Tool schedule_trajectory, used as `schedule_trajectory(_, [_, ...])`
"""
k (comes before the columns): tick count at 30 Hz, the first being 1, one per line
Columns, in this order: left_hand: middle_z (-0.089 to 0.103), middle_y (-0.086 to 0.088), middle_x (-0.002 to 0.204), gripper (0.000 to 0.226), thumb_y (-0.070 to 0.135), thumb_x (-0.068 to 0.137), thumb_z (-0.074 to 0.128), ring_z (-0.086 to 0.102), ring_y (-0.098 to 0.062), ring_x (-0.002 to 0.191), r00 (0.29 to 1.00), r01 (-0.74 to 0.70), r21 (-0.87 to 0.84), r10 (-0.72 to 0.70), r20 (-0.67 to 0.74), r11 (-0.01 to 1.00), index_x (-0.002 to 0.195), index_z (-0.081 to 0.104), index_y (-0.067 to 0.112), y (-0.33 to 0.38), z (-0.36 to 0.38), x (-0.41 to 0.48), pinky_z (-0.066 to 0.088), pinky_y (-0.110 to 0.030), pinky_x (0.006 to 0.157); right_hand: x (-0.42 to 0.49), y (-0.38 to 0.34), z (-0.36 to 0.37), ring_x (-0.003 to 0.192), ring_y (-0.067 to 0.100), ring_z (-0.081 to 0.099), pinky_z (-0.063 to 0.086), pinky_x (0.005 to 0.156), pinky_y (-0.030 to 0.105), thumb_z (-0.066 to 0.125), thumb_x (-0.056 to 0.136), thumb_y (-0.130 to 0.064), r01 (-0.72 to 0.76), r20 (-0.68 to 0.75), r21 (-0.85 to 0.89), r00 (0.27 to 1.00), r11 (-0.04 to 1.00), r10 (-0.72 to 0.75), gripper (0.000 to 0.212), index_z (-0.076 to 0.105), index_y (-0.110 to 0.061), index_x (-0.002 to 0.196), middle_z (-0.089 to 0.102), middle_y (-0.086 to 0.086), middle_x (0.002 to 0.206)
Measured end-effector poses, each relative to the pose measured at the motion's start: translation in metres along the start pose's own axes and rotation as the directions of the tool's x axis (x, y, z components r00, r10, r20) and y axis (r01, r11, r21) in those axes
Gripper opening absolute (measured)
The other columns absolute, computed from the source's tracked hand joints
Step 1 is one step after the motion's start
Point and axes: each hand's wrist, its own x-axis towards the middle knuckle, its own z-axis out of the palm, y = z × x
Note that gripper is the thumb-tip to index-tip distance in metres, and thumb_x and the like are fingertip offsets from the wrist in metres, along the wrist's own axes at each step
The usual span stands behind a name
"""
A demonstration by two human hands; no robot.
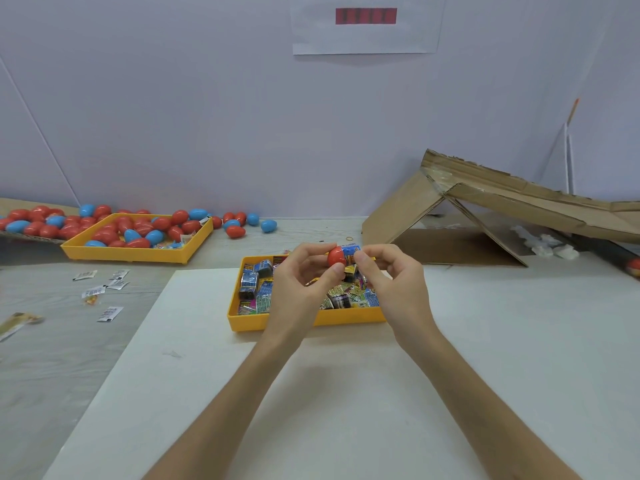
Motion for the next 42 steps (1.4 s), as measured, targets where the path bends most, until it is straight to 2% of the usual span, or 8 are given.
schedule_trajectory(4, [0.076,-0.003,0.096,0.024,0.010,0.090,0.075,0.074,-0.023,0.092,0.999,-0.030,0.054,0.030,-0.013,0.998,0.110,0.069,0.023,-0.001,0.001,0.000,0.059,-0.050,0.089,0.000,0.000,0.001,0.086,0.009,0.060,0.052,0.081,0.032,0.066,0.095,-0.028,-0.002,0.024,-0.034,1.000,0.999,0.003,0.009,0.071,-0.023,0.092,0.063,-0.013,0.095])
schedule_trajectory(10, [0.075,0.001,0.094,0.022,0.013,0.090,0.075,0.074,-0.018,0.088,0.995,-0.093,0.099,0.097,-0.029,0.991,0.107,0.069,0.024,0.000,0.002,-0.001,0.062,-0.038,0.082,0.002,-0.002,0.000,0.083,0.013,0.056,0.047,0.077,0.029,0.062,0.097,-0.027,-0.059,0.064,0.014,0.996,0.998,0.058,0.012,0.070,-0.019,0.092,0.062,-0.004,0.101])
schedule_trajectory(17, [0.075,0.003,0.093,0.022,0.011,0.089,0.076,0.072,-0.014,0.086,0.993,-0.108,0.098,0.112,-0.039,0.989,0.105,0.069,0.024,0.001,0.000,-0.001,0.057,-0.023,0.074,-0.001,-0.002,0.001,0.076,0.011,0.062,0.053,0.072,0.028,0.079,0.084,-0.021,0.014,0.009,0.013,1.000,1.000,-0.014,0.009,0.071,-0.025,0.086,0.064,-0.007,0.095])
schedule_trajectory(22, [0.075,0.005,0.092,0.022,0.010,0.090,0.075,0.072,-0.014,0.086,0.991,-0.127,0.108,0.131,-0.026,0.986,0.105,0.069,0.025,0.004,0.000,-0.001,0.056,-0.021,0.075,0.002,-0.003,-0.002,0.069,0.007,0.059,0.049,0.066,0.020,0.073,0.090,-0.020,-0.084,0.087,0.066,0.993,0.994,0.078,0.001,0.072,-0.020,0.089,0.063,-0.002,0.091])
schedule_trajectory(26, [0.075,0.011,0.092,0.025,0.011,0.090,0.075,0.071,-0.007,0.085,0.986,-0.159,0.129,0.163,-0.020,0.979,0.103,0.068,0.031,0.007,-0.001,-0.001,0.054,-0.015,0.074,0.004,-0.004,-0.004,0.061,0.000,0.060,0.048,0.060,0.014,0.069,0.092,-0.018,-0.145,0.172,0.136,0.978,0.980,0.121,0.006,0.071,-0.013,0.095,0.063,-0.002,0.079])
schedule_trajectory(32, [0.074,0.011,0.093,0.024,0.012,0.090,0.074,0.071,-0.010,0.086,0.986,-0.161,0.138,0.165,-0.021,0.977,0.105,0.067,0.030,0.006,-0.003,0.001,0.054,-0.017,0.075,0.007,-0.006,-0.010,0.069,0.003,0.060,0.049,0.067,0.019,0.066,0.081,-0.038,-0.149,0.248,0.127,0.962,0.981,0.114,0.034,0.072,-0.013,0.103,0.067,-0.004,0.082])
schedule_trajectory(38, [0.074,0.013,0.093,0.026,0.010,0.090,0.075,0.070,-0.007,0.086,0.982,-0.184,0.142,0.187,-0.006,0.973,0.106,0.067,0.029,0.007,-0.005,0.002,0.053,-0.015,0.076,0.005,-0.004,-0.007,0.063,0.002,0.057,0.049,0.064,0.018,0.066,0.093,-0.021,-0.109,0.219,0.111,0.972,0.988,0.083,0.009,0.072,-0.014,0.093,0.063,-0.017,0.072])
schedule_trajectory(42, [0.073,0.011,0.092,0.026,0.011,0.089,0.076,0.070,-0.008,0.084,0.980,-0.191,0.152,0.197,-0.024,0.970,0.105,0.067,0.029,0.006,-0.004,0.001,0.053,-0.016,0.075,0.006,-0.005,-0.007,0.064,0.004,0.054,0.048,0.065,0.018,0.065,0.094,-0.018,-0.119,0.182,0.110,0.978,0.987,0.098,0.011,0.074,-0.012,0.095,0.062,-0.013,0.077])
